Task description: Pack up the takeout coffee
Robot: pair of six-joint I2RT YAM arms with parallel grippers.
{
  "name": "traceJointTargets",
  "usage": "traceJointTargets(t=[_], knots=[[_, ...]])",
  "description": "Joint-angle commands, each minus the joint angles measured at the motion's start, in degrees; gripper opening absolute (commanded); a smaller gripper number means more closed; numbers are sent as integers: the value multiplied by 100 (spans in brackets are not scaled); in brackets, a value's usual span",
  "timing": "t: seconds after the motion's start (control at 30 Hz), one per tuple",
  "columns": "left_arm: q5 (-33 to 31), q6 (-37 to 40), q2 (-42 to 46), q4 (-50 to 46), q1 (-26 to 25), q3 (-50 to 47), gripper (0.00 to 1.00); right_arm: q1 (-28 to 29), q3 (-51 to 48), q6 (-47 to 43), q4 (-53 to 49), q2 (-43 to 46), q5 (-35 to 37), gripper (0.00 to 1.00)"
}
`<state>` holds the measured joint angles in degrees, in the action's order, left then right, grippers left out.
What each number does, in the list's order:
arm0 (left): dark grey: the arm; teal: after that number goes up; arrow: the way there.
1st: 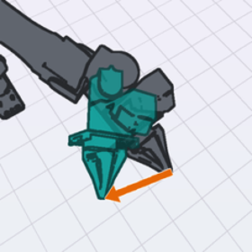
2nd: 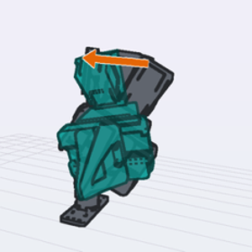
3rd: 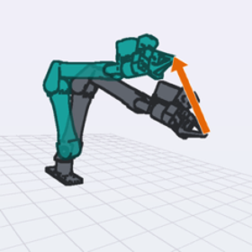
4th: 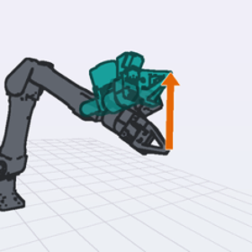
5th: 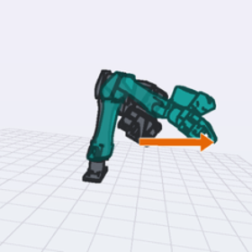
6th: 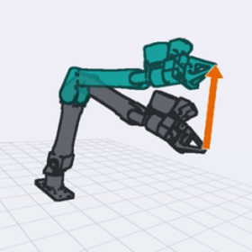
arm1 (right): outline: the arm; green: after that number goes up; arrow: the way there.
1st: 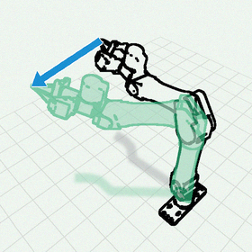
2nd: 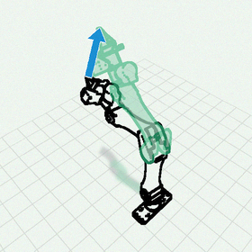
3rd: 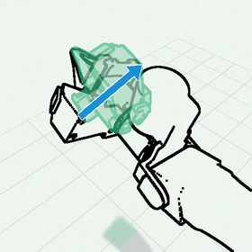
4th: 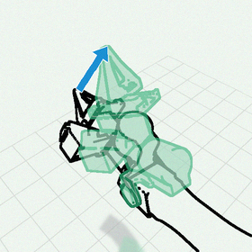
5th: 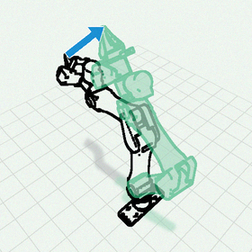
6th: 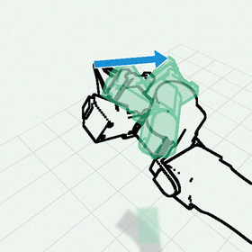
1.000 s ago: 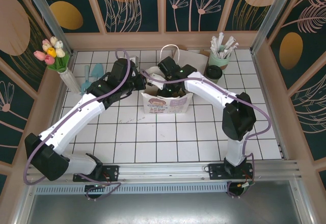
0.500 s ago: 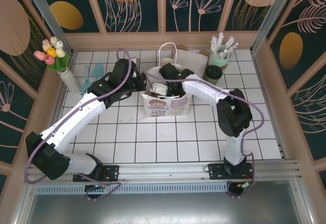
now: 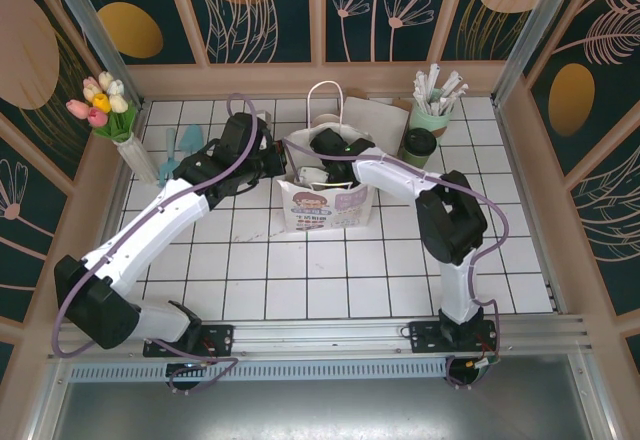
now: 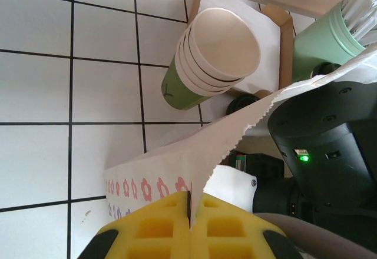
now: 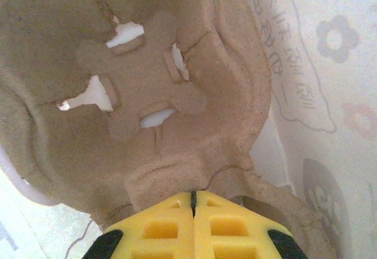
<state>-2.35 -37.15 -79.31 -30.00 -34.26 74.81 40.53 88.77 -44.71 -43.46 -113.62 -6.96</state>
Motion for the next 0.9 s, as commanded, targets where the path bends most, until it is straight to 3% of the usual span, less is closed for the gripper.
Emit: traceJointTargets(t=[0.0, 0.33, 0.87], knots=[[110, -73, -115, 29, -10, 132, 0, 25, -192, -129, -92, 448, -216, 0], [62, -100, -23, 232, -6, -49, 0, 47, -410, -293, -242, 77, 127, 0], [272, 80, 114, 282, -6, -85, 0, 154, -371, -500, 624, -214, 834, 0]])
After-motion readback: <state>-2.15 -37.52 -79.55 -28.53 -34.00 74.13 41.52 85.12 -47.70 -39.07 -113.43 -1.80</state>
